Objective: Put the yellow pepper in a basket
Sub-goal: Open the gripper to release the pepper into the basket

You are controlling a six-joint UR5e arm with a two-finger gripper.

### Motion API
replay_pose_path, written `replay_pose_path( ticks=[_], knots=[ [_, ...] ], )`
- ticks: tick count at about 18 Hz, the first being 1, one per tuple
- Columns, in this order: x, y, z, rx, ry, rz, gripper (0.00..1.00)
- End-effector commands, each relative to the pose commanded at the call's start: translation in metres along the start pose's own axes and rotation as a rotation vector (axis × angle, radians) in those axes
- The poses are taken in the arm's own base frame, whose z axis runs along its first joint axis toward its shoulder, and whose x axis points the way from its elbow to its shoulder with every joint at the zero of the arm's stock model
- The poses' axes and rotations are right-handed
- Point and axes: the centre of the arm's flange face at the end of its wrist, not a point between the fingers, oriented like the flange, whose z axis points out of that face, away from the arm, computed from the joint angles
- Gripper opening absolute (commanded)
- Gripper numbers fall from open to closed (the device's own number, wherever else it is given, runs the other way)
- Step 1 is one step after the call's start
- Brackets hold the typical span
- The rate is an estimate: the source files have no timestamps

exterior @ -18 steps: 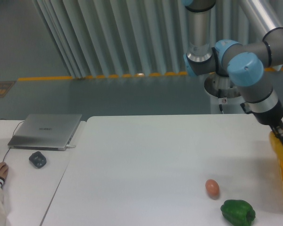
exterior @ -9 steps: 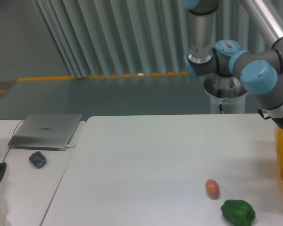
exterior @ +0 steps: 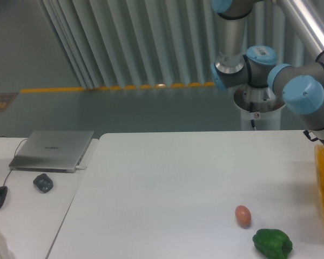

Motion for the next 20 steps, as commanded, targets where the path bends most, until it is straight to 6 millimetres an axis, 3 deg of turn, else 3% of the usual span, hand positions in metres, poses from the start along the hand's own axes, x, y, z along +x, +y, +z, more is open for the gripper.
replay_pose_path(
  ticks=[8,13,15,17,20],
  knots=[
    [0.001,-0.007,-0.006,0.04,-0.013,0.002,1.0],
    [0.001,-0.029,-0.011,0.282,-0.015,-0.077,1.0],
    [0.004,-0.034,-0.022,0.351,-0.009,-0.127,1.0],
    [0.008,-0.047,-0.028,0.448,0.021,-0.165,1.0],
    [0.017,-0.073,-0.052,0.528,0.039,-0.128,1.0]
  ],
)
